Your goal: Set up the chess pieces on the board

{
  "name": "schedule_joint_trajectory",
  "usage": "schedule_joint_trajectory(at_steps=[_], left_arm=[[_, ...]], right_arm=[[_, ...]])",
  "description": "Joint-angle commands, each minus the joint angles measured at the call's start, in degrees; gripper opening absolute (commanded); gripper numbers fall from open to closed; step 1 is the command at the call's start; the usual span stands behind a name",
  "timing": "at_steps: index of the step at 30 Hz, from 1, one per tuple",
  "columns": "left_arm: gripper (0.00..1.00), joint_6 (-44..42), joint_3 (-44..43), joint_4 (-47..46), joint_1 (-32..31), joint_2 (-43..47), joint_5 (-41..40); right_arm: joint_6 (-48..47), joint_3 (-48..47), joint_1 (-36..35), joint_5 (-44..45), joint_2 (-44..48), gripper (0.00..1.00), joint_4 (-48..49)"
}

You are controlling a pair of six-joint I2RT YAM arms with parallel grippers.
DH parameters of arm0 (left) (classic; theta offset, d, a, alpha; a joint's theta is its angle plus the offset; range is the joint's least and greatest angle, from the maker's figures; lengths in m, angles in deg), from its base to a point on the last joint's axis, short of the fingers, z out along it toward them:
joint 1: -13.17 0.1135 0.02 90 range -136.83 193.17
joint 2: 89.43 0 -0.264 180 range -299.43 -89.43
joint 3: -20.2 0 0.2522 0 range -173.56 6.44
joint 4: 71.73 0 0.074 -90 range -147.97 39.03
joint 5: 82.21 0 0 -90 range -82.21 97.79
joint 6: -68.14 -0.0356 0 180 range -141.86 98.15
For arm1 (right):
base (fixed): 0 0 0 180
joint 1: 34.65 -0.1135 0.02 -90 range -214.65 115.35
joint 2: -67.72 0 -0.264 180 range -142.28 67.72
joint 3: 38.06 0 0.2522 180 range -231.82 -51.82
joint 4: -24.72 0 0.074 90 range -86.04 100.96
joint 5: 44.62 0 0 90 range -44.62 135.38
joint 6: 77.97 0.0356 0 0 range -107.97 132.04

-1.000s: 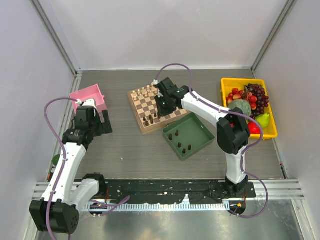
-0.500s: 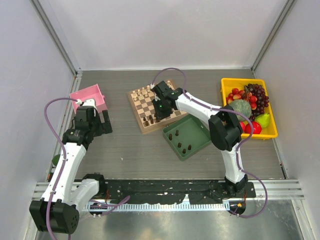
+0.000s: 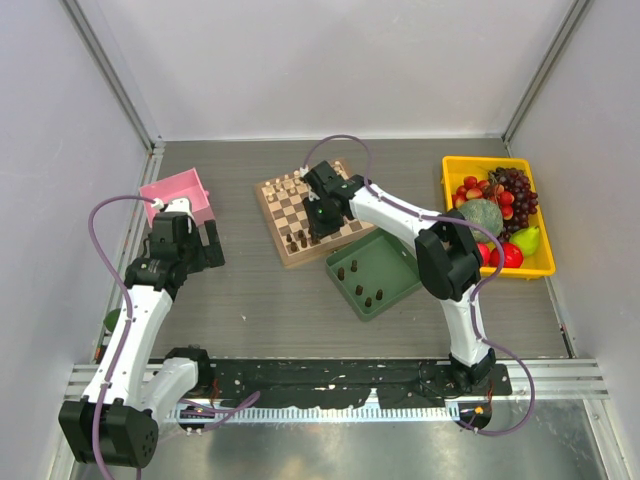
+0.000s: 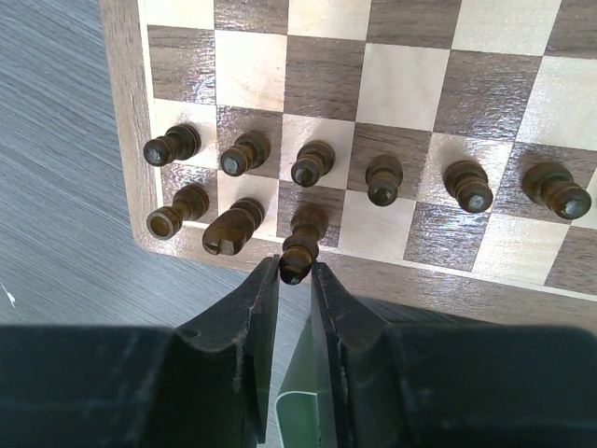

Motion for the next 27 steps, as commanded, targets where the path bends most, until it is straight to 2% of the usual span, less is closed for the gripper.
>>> schedule_joint_trajectory(at_steps=[1,8,15,27], left_arm=[[0.99,-0.7,-2.4,-0.4,0.4,0.3,-0.4],[0.99,-0.7,-2.4,-0.4,0.4,0.2,-0.4],[0.99,-0.7,-2.4,-0.3,0.5,0.2,-0.5],[0.99,-0.6,-2.5,-0.2,0.4,0.0,-0.2]], right_arm=[[0.0,-2.7,-0.4,-0.3,-0.2,0.28,0.7],[-0.1,-3.5,-0.5,-1.6,0.0,0.40,0.2],[-0.3,-1.7,-0.5,1.1,6.6,0.48,-0.1],[0.2,13.0,0.1,8.1,22.2,0.53,0.9]])
